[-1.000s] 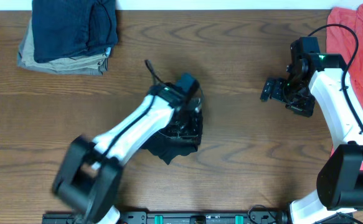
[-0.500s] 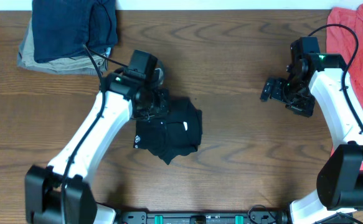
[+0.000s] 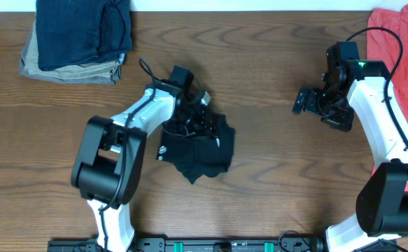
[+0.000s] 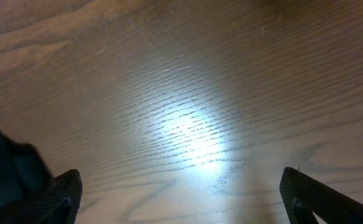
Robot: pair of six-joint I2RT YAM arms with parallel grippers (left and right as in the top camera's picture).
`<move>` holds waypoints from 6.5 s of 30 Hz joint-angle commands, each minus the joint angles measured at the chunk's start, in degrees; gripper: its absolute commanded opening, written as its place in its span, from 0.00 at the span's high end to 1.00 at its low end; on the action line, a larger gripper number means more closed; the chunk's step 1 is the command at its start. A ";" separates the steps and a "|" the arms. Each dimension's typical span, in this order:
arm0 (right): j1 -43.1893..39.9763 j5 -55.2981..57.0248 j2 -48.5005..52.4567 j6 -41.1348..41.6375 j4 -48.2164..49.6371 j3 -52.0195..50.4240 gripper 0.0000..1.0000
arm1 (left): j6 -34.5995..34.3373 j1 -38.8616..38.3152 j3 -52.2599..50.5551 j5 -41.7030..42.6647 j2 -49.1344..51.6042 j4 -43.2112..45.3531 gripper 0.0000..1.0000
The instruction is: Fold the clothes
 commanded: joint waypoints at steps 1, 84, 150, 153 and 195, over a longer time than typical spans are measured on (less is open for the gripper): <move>-0.02 0.39 -0.44 -0.55 -0.04 0.28 0.01 | 1.92 -1.44 -0.48 3.50 4.35 0.35 0.70; -0.02 0.37 -0.44 -0.55 -0.02 0.28 0.01 | 21.14 26.10 -16.02 0.31 -14.93 -6.29 0.02; 0.00 0.37 -0.44 -0.55 -0.04 0.28 0.01 | 25.05 17.51 18.36 -34.77 -2.67 2.97 0.95; -0.02 0.39 -0.44 -0.55 -0.04 0.28 0.01 | 25.46 17.77 18.67 -36.57 -2.67 6.58 0.94; 0.00 0.37 -0.44 -0.55 -0.04 0.28 0.01 | 12.41 24.41 33.83 -48.06 -2.99 21.88 0.94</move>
